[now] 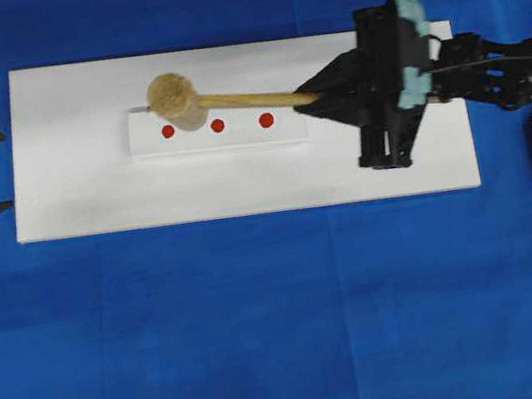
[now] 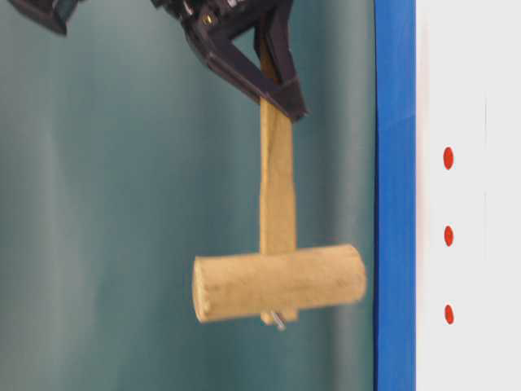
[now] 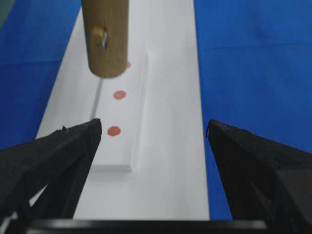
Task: Hit the mark with a hammer.
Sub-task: 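Swing the mallet head down above the red dots with the right gripper, then bring the mallet head down onto the rightmost red dot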
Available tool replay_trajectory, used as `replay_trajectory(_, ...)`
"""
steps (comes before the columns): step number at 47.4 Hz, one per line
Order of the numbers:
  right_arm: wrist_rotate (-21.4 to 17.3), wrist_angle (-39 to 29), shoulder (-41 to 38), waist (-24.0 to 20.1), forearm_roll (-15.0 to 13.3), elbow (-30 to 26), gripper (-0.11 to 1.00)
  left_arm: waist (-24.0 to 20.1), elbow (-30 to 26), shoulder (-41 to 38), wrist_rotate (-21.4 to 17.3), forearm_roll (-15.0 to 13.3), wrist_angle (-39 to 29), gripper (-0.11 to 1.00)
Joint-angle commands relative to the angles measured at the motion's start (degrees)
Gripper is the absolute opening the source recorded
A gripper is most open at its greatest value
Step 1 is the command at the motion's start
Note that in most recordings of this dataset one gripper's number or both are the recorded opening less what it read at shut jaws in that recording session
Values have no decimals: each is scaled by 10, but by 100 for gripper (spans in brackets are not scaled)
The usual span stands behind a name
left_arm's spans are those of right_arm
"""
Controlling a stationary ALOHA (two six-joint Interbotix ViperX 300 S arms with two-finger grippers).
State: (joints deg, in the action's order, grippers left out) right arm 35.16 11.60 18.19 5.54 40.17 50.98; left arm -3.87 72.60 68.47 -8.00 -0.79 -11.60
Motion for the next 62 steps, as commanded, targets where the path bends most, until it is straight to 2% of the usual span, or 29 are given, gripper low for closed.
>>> replay_trajectory(1,1,11,18,-2,-2,-4,3,0,-6,-8,1,-1,3,87)
replay_trajectory(11,0,11,11,-2,-2,-2,3,0,-5,-8,1,-1,3,87)
replay_trajectory(17,-6,18,-24,-2,4,7,3,-1,-5,-8,1,-1,3,87)
replay_trajectory(21,-10,25,-68,-2,19,11,3,-1,-5,-8,1,-1,3,87)
replay_trajectory(25,-11,23,-118,-1,50,10,3,0,-4,-8,1,-1,4,87)
replay_trajectory(30,-11,15,-129,-2,67,11,3,-1,-5,-8,2,-1,3,87)
replay_trajectory(42,4,18,-61,-4,62,19,3,-1,-4,-8,18,-1,2,87)
replay_trajectory(62,33,13,134,-4,54,83,3,-1,0,-8,19,-1,1,87)
